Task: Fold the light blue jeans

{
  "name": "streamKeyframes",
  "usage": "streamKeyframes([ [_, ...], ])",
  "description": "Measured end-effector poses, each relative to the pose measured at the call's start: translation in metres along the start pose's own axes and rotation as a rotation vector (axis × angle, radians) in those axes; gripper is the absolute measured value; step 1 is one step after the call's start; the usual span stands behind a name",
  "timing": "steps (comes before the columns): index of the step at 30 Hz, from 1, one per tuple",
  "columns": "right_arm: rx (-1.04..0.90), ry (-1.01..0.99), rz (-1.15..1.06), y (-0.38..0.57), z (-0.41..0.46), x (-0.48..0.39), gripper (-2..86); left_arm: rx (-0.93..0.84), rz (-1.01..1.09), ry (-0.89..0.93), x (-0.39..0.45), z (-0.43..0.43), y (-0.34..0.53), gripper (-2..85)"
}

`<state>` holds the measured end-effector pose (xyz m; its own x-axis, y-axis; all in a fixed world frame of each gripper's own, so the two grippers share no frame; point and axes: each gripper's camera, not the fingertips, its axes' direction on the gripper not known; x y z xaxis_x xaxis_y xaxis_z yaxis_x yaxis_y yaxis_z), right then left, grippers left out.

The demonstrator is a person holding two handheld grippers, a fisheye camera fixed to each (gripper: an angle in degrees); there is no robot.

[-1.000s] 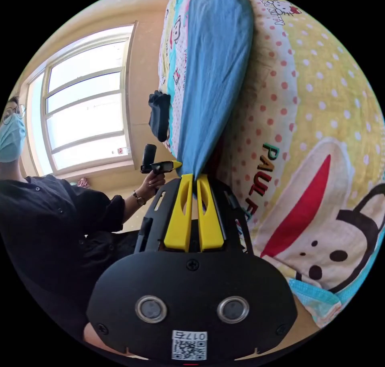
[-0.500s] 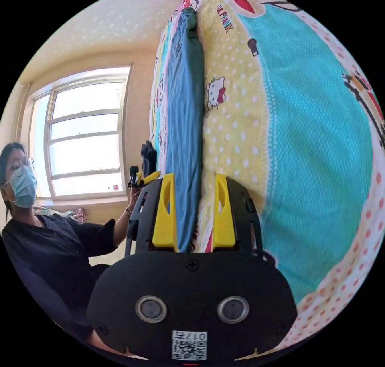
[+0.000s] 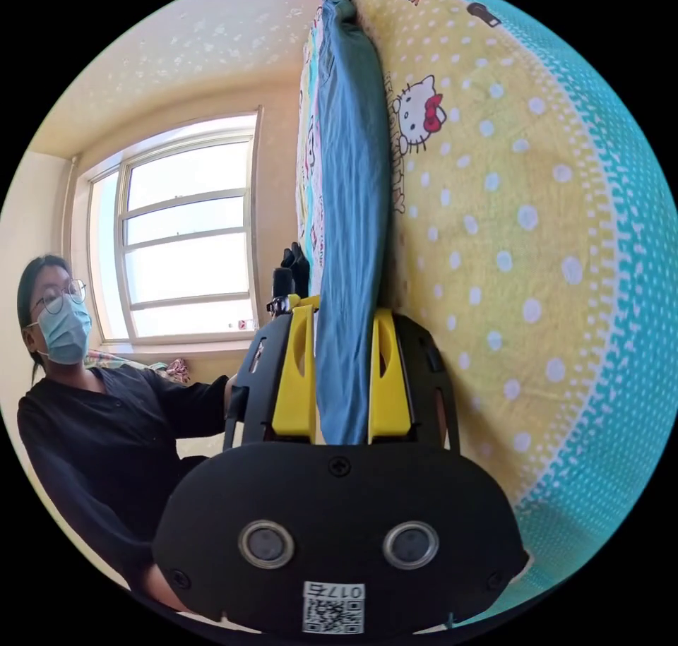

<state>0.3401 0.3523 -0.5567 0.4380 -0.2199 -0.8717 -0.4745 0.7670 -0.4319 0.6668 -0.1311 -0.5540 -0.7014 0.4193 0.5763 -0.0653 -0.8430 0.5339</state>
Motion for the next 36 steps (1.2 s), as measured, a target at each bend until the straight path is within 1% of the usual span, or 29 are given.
streamKeyframes([
  [3,0.056,-0.090,0.010,-0.010,-0.002,0.012,10.1,0.002,0.009,0.081,-0.013,0.009,-0.019,12.4],
  [4,0.062,-0.114,0.007,-0.018,-0.001,0.014,9.1,-0.020,0.014,0.081,-0.017,0.016,-0.029,10.9],
  [7,-0.029,-0.069,-0.005,-0.035,0.008,0.013,5.1,-0.106,0.018,0.044,-0.023,0.034,-0.045,5.0],
  [10,-0.093,-0.068,-0.053,-0.032,0.008,0.002,1.4,-0.157,0.020,0.067,-0.024,0.047,-0.044,3.0],
  [12,-0.068,-0.113,-0.094,-0.020,-0.004,-0.007,0.6,-0.104,0.050,0.084,-0.016,0.044,-0.034,1.5],
  [14,-0.016,-0.183,-0.129,0.000,-0.025,-0.021,0.1,-0.014,0.100,0.190,-0.004,0.037,-0.018,0.5],
  [15,-0.003,-0.205,-0.141,0.006,-0.031,-0.026,0.1,0.055,0.149,0.277,0.008,0.032,-0.005,0.0],
  [16,0.009,-0.246,-0.167,0.017,-0.041,-0.037,-0.1,0.107,0.199,0.326,0.023,0.028,0.008,-0.2],
  [17,0.004,-0.271,-0.196,0.028,-0.049,-0.051,-0.1,0.125,0.225,0.330,0.034,0.028,0.015,-0.3],
  [21,-0.028,-0.300,-0.329,0.067,-0.072,-0.116,-0.3,0.193,0.440,0.284,0.130,0.036,0.070,-0.5],
  [25,-0.047,-0.365,-0.492,0.114,-0.115,-0.206,-0.3,0.279,0.639,0.251,0.239,0.049,0.134,-0.6],
  [26,-0.061,-0.370,-0.542,0.127,-0.128,-0.235,-0.3,0.288,0.664,0.241,0.255,0.051,0.143,-0.6],
  [28,-0.088,-0.350,-0.623,0.146,-0.147,-0.280,-0.3,0.319,0.754,0.200,0.319,0.063,0.177,-0.7],
  [29,-0.105,-0.328,-0.687,0.160,-0.160,-0.311,-0.3,0.327,0.775,0.191,0.334,0.066,0.184,-0.7],
  [31,-0.133,-0.290,-0.790,0.181,-0.179,-0.357,-0.4,0.380,0.863,0.178,0.391,0.076,0.214,-0.7],
  [32,-0.153,-0.271,-0.854,0.194,-0.189,-0.386,-0.4,0.397,0.883,0.185,0.404,0.077,0.220,-0.7],
  [34,-0.177,-0.259,-0.936,0.211,-0.200,-0.423,-0.4,0.468,0.931,0.212,0.446,0.079,0.238,-0.7],
  [36,-0.184,-0.245,-0.977,0.221,-0.207,-0.454,-0.4,0.530,0.935,0.197,0.470,0.078,0.244,-0.6],
])
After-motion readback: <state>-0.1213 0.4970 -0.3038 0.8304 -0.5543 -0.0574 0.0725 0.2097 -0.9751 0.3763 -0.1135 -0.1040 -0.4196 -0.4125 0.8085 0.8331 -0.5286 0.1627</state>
